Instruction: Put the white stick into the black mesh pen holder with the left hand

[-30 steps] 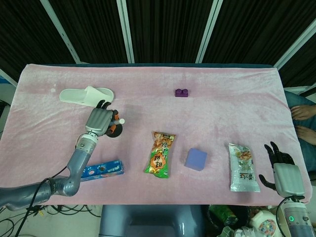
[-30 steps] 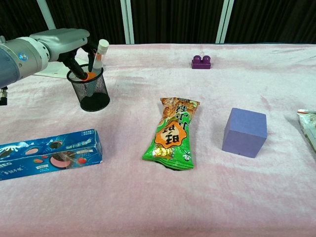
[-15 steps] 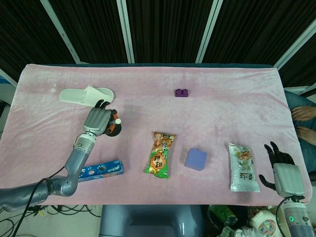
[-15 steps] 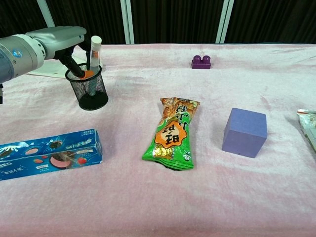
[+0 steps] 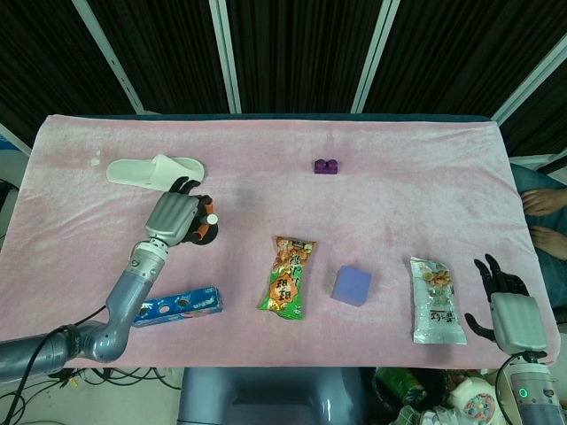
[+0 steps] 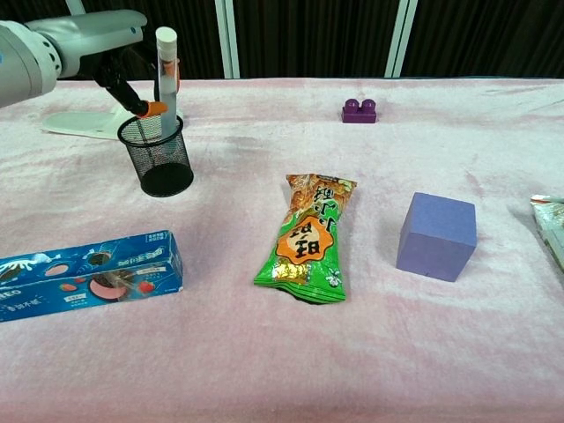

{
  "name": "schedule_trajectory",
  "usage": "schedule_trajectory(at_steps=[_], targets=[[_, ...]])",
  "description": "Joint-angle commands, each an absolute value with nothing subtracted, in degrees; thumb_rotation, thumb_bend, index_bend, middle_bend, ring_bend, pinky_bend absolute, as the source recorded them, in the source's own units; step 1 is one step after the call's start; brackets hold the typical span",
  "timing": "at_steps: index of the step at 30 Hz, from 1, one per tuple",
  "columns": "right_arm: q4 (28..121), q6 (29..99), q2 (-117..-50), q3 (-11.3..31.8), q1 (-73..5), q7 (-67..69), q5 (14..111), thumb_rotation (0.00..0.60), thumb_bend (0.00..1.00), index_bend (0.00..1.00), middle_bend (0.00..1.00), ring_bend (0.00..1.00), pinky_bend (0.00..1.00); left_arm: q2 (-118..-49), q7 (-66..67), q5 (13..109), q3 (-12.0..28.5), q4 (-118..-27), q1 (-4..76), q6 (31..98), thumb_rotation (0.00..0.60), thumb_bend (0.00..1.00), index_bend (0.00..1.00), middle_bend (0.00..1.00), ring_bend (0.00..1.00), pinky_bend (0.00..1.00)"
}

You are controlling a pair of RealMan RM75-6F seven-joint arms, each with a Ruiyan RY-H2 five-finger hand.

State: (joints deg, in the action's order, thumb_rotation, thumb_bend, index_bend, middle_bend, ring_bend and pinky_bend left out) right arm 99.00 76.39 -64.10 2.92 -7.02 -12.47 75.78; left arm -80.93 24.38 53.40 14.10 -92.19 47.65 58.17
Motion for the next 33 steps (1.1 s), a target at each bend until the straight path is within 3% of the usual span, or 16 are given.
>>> schedule_trajectory(at_steps=[1, 5, 9, 16, 23, 27, 33], targets=[[99.03, 76.41, -64.17, 2.9, -7.02, -12.58, 75.76, 0.6, 0.18, 0.01, 0.02, 0.18, 0.16, -77.77, 23.26, 55.46, 14.99, -96.55, 46.71, 59.86, 0.6, 0.4, 0.58, 0.53, 0.13, 0.09], [99.22, 76.48, -64.33, 2.91, -6.96, -12.98, 75.48, 0.6, 0.18, 0.01, 0.02, 0.18, 0.16, -73.63, 18.79, 63.01, 14.92, -102.15, 44.09, 63.44, 0.6, 0.4, 0.58, 0.53, 0.13, 0.09], [99.38, 76.43, -64.36, 2.99, -6.99, -13.2, 75.21, 0.6, 0.18, 0.01, 0.02, 0.18, 0.16, -72.59, 15.93, 69.02, 14.14, -102.02, 42.81, 65.64, 0.6, 0.4, 0.58, 0.53, 0.13, 0.1], [99.55, 76.35, -64.58, 3.09, -7.02, -13.69, 74.68, 0.6, 0.18, 0.01, 0.02, 0.18, 0.16, -75.82, 18.57, 85.84, 11.05, -90.11, 42.78, 73.57, 0.6, 0.4, 0.58, 0.53, 0.13, 0.13], [99.73, 76.07, -64.44, 3.22, -7.11, -13.36, 74.3, 0.6, 0.18, 0.01, 0.02, 0.18, 0.16, -80.75, 25.43, 95.45, 10.84, -78.78, 43.84, 80.7, 0.6, 0.4, 0.59, 0.53, 0.13, 0.13], [99.69, 75.61, -64.43, 3.08, -7.32, -13.32, 74.42, 0.6, 0.18, 0.01, 0.02, 0.18, 0.16, -81.79, 29.42, 97.4, 10.69, -76.29, 44.33, 81.25, 0.6, 0.4, 0.61, 0.54, 0.13, 0.14], [99.53, 75.32, -64.39, 3.15, -7.47, -13.07, 74.24, 0.6, 0.18, 0.01, 0.02, 0.18, 0.16, -82.27, 25.99, 92.01, 11.86, -80.69, 43.98, 77.66, 0.6, 0.39, 0.61, 0.55, 0.14, 0.14]])
